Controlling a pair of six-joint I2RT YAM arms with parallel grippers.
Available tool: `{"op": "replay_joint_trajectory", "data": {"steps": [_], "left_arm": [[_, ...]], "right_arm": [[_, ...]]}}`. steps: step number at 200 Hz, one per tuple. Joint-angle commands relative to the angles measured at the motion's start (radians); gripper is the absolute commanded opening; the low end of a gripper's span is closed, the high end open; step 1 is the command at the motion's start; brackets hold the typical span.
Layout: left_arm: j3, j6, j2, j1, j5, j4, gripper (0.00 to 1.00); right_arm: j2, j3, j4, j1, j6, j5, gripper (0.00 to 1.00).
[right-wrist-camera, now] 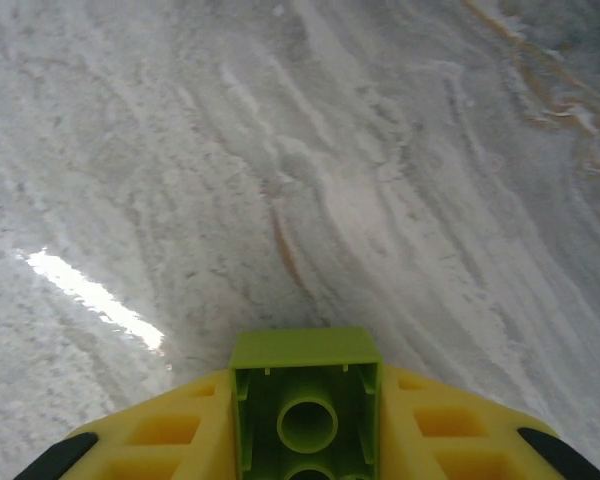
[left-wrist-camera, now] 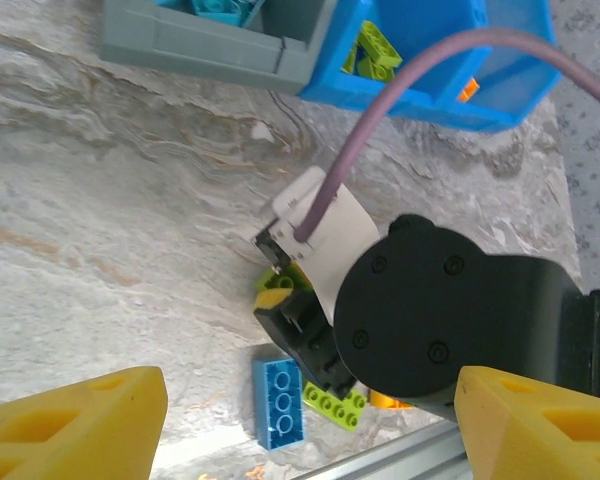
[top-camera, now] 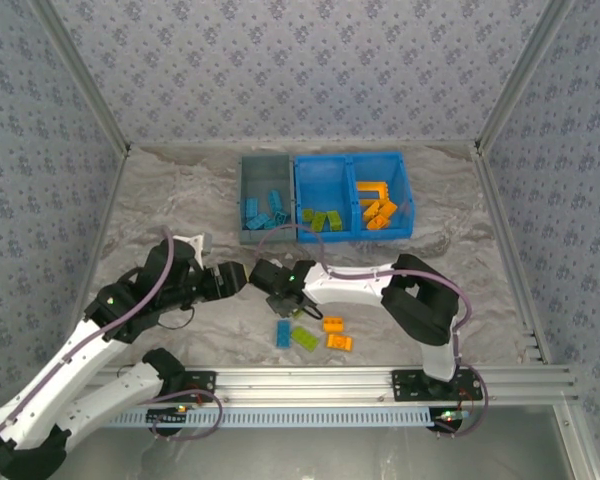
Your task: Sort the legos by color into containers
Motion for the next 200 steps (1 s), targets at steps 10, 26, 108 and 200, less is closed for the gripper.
{"op": "replay_joint_trajectory", "data": {"steps": [10, 26, 108, 200], "left_arm": [[-0.01, -0.04, 0.05, -0.065, 0.036, 0.17, 0.76], [-0.002, -0.045, 0.095, -0.116, 0.008, 0.228, 0.76], [0.14, 0.055, 0.394, -0.399, -0.311, 0.468, 0.76], [0.195, 0.075, 0.561, -0.503, -0.442, 0.431, 0.75]], "right_arm": [[-0.154, -0.005, -0.096, -0.054, 0.008, 0.099, 0.29], [-0.238, -0.001, -0.123, -0.115, 0.001, 0.116, 0.29], [-0.024, 0.383, -0.129, -0.511, -0.118, 0.107, 0.29], [0.423, 0.841, -0.271, -0.563, -0.119, 0.165, 0.3]]}}
